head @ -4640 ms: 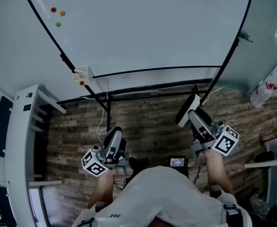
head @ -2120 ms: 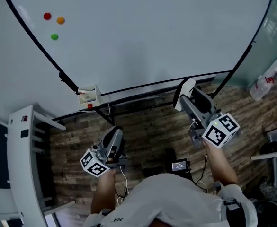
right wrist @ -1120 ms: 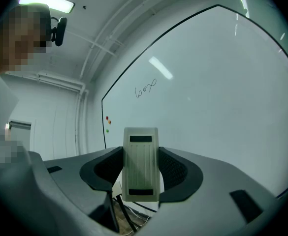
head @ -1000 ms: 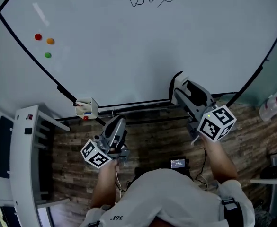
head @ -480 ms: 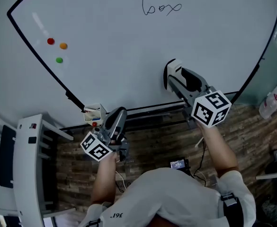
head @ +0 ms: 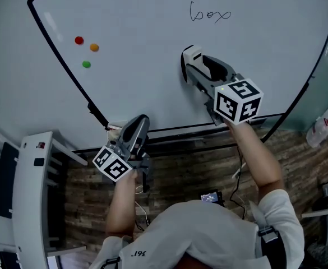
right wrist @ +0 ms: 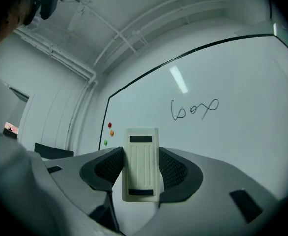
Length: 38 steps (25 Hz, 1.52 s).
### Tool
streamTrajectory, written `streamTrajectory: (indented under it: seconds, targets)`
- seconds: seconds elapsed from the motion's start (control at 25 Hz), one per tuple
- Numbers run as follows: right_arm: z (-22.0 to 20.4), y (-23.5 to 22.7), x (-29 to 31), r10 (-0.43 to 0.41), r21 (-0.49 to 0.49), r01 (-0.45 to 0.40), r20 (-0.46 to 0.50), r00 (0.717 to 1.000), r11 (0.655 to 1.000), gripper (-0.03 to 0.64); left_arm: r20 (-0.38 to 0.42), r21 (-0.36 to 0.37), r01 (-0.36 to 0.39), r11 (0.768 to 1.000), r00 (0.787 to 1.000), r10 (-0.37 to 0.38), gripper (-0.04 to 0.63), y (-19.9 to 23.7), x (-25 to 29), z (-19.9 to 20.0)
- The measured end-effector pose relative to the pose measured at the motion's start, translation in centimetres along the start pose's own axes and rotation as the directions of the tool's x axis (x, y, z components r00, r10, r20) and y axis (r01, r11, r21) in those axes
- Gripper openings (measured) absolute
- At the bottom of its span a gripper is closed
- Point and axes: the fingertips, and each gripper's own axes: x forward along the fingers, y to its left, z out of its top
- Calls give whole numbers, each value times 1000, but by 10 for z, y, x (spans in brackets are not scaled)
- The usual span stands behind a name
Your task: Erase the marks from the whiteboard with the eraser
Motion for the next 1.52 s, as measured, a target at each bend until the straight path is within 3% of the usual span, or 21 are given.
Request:
streamTrajectory:
  seconds: [0.24,0.56,0.8,1.08,1.16,1.36,1.52]
  targets:
    - [25,25,40,14,-94,-14,3,1000,995,242,9,31,4,1000,1000,-5,32,4,-11,23]
    - [73,23,91,-124,-312,131,43,991,941,242,29,53,-6,999,1000,5,32,18,-29,46]
    - [92,18,123,-237,-448,243,70,969,860,242,31,50,-13,999,999,11,32,25,-32,51]
    - [90,23,141,-313,-652,334,153,937,681,242,17,42,-16,999,1000,15,32,33,-33,46]
    - [88,23,141,-317,-674,358,189,929,646,244,10,39,-16,999,1000,15,32,36,-33,45]
    - [87,21,143,-330,-687,393,230,916,611,247,-10,22,-12,1000,1000,12,32,46,-29,40]
    - [87,19,143,-340,-664,400,227,913,631,256,-30,8,2,1000,1000,-2,32,49,-30,37]
